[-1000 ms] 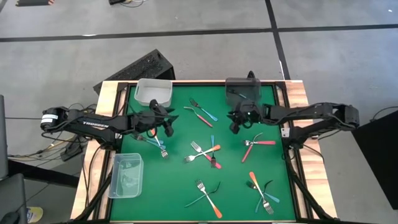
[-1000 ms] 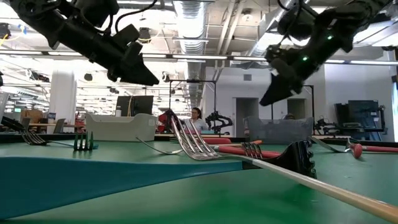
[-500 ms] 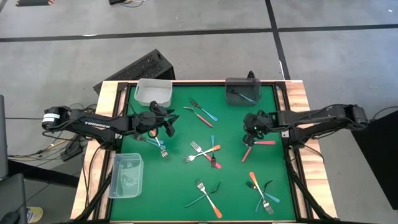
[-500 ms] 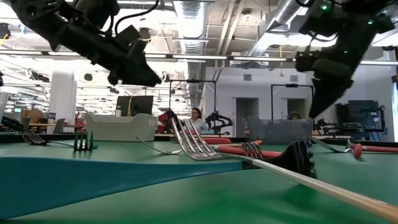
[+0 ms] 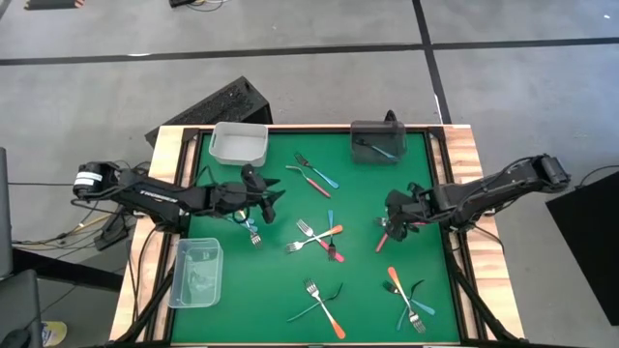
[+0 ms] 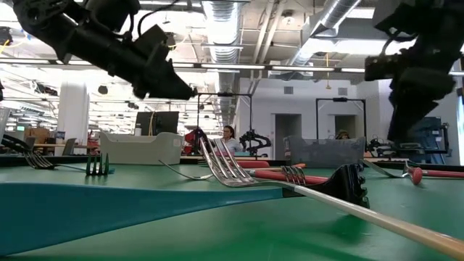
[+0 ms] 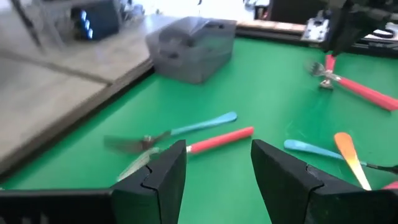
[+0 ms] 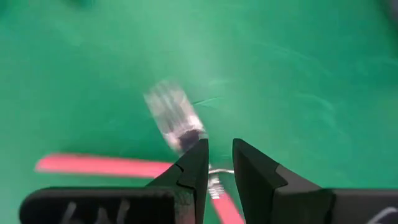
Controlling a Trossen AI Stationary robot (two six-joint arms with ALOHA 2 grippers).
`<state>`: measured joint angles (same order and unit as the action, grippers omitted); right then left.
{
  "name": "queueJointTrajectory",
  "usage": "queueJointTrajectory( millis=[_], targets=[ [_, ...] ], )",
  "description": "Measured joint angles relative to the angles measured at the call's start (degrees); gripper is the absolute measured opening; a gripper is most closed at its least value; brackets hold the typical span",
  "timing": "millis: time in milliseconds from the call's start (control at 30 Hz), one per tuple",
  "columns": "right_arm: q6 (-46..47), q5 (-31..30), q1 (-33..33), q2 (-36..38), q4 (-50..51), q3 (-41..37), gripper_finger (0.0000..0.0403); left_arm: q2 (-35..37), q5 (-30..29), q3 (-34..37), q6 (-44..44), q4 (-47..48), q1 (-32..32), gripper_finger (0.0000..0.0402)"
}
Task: Sort silverware by color (type)
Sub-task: Put the pink fork into the white bin
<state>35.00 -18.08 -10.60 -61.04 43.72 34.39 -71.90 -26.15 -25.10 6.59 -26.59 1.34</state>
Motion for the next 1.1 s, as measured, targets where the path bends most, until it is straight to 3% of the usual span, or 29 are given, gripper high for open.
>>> queueJointTrajectory(
  millis=[100, 333, 433, 567, 800, 1100],
  targets=[
    [-3.8, 3.2, 0.5, -0.9, -6.9, 0.0, 0.0098, 0.0, 1.1, -0.5, -3.9, -2.9, -0.9, 0.0168],
    [-11.5, 3.3, 2.6, -8.1, -31.4, 0.0, 0.0098, -2.3, 8.5, -0.9, -7.6, -10.5, -1.1, 0.0168],
    [-18.2, 1.7, 4.6, -12.9, -42.6, 0.0, 0.0098, -4.2, 8.4, -0.9, -7.8, -13.3, -1.1, 0.0168],
    [-19.8, 2.5, 11.5, -21.3, -54.9, 2.2, 0.0098, -5.2, 6.6, -0.9, -6.9, -14.3, -1.1, 0.0168],
    [-23.3, 3.0, 18.8, -33.6, -46.4, 15.1, 0.0098, -2.7, 3.3, -0.9, -6.3, -13.7, -1.0, 0.0168],
    [-26.5, 3.3, 19.4, -44.4, -40.3, 22.7, 0.0098, -3.0, 2.4, -0.9, -5.0, -8.4, -1.0, 0.0168]
  ],
)
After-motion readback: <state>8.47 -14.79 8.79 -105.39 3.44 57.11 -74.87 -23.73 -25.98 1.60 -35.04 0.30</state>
